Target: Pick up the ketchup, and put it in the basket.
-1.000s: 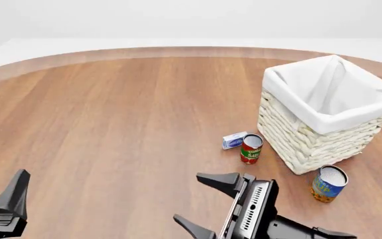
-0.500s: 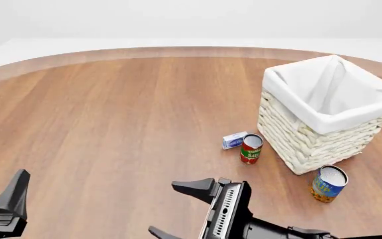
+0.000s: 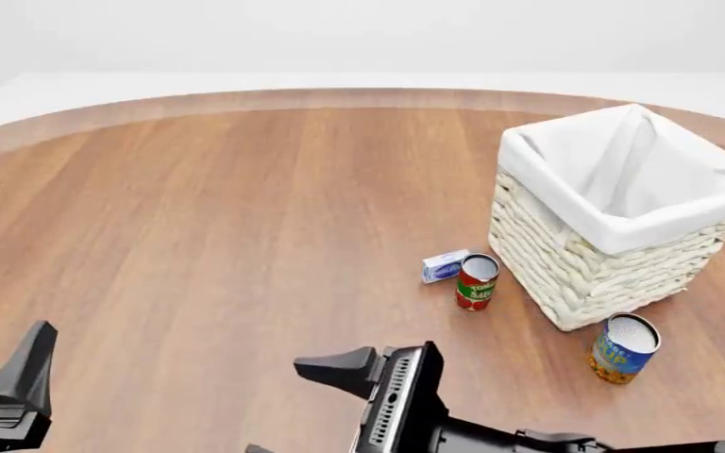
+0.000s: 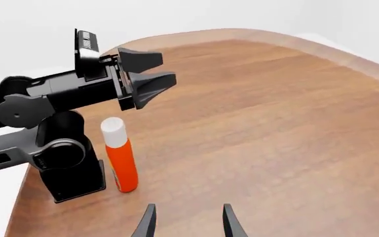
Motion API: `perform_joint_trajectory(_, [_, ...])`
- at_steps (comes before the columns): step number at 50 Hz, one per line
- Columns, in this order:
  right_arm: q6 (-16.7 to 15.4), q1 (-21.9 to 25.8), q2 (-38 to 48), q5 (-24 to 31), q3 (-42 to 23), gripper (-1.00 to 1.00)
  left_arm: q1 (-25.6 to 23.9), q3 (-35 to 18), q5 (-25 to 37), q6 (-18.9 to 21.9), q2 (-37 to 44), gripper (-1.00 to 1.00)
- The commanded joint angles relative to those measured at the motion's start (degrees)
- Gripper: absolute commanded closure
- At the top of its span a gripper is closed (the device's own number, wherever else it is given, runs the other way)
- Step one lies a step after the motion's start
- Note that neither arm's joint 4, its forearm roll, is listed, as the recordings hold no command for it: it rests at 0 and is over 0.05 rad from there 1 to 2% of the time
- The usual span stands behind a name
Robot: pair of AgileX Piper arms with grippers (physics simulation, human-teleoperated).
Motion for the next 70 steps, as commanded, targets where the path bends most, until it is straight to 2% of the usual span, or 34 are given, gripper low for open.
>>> perform_joint_trajectory(1, [2.1,1.7,1.6,1.3,-2.0,-1.0,0.0,0.0,0.0,0.0,0.0,-1.0])
perform_joint_trajectory(11, [4.2,3.1,3.7,2.3,-4.0,-1.0,0.0,0.0,0.0,0.0,0.0,-1.0])
perform_joint_trajectory(16, [6.7,4.7,5.3,2.8,-5.5,-1.0,0.0,0.0,0.0,0.0,0.0,-1.0])
perform_joint_trajectory(22, [7.6,4.9,6.8,2.9,-6.7,-1.0,0.0,0.0,0.0,0.0,0.0,-1.0])
perform_joint_trajectory(26, [9.3,5.4,7.8,3.0,-7.3,-1.0,0.0,0.0,0.0,0.0,0.0,-1.0])
perform_joint_trajectory(42, [11.8,8.0,11.2,4.5,-11.0,-1.0,0.0,0.0,0.0,0.0,0.0,-1.0])
perform_joint_trajectory(56, [16.7,9.3,17.5,4.3,-14.6,-1.0,0.0,0.0,0.0,0.0,0.0,-1.0])
perform_joint_trajectory(70, [17.3,9.5,20.2,5.4,-17.8,-1.0,0.0,0.0,0.0,0.0,0.0,-1.0])
